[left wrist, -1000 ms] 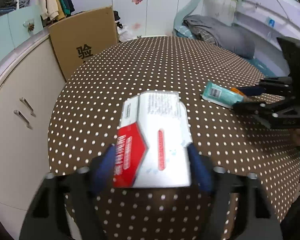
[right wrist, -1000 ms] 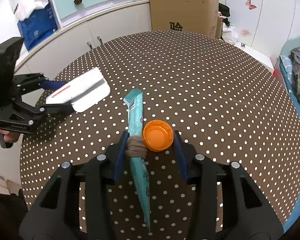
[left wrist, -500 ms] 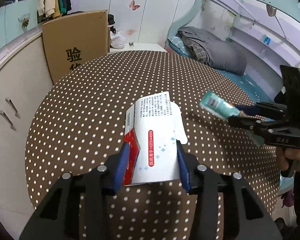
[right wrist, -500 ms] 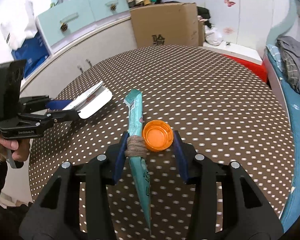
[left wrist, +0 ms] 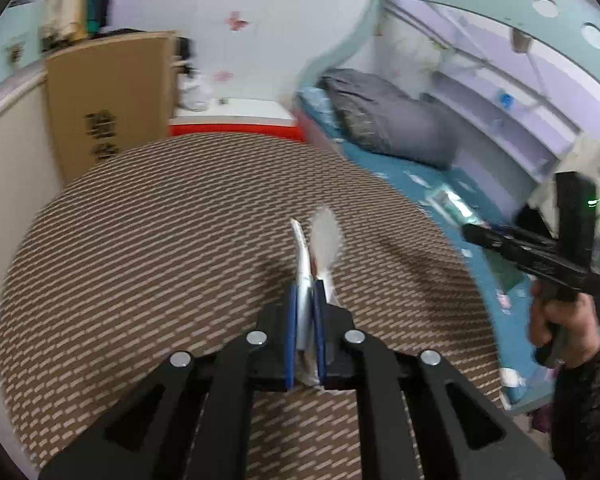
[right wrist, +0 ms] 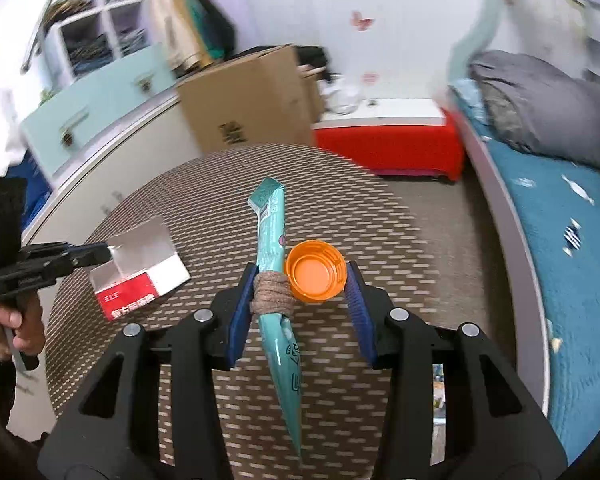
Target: Collect trash
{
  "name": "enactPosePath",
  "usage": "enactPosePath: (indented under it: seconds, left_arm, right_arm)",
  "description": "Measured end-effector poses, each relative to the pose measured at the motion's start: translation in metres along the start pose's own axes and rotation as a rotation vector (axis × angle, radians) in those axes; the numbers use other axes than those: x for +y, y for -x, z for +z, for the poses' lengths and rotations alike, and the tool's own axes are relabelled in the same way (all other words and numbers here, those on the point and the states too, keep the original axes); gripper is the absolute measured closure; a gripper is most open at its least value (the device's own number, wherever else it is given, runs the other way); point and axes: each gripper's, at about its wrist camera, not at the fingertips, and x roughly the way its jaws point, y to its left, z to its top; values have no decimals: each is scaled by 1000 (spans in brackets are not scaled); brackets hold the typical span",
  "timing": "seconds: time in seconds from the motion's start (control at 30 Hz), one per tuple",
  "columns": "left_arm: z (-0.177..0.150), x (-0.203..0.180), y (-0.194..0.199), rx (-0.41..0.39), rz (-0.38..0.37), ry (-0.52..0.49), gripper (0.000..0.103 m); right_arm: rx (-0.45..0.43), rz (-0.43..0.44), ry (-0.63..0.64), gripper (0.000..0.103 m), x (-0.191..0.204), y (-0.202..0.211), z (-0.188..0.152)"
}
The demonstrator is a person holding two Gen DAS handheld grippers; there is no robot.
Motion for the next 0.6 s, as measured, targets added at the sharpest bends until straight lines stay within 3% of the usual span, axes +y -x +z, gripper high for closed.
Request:
enactPosePath:
  seconds: [0.17, 0.4, 0.43, 0.5, 0.6]
  left_arm:
    - [10, -34, -32, 55, 56, -93, 95]
    - [6, -47, -60, 103, 33, -116, 92]
    - [6, -51, -63, 97, 40, -127, 88]
    - [5, -53, -64, 77, 46, -123, 43]
    - [4, -52, -64, 62, 6, -89, 31]
  right_arm:
    - [-3, -37, -68, 60, -43, 9, -8]
    - [4, -29, -99, 60, -56, 6, -18]
    - [5, -26, -98, 60, -55, 6, -18]
    - [6, -21, -100, 60, -54, 5, -17]
    - [7, -20, -96, 60, -49, 5, -18]
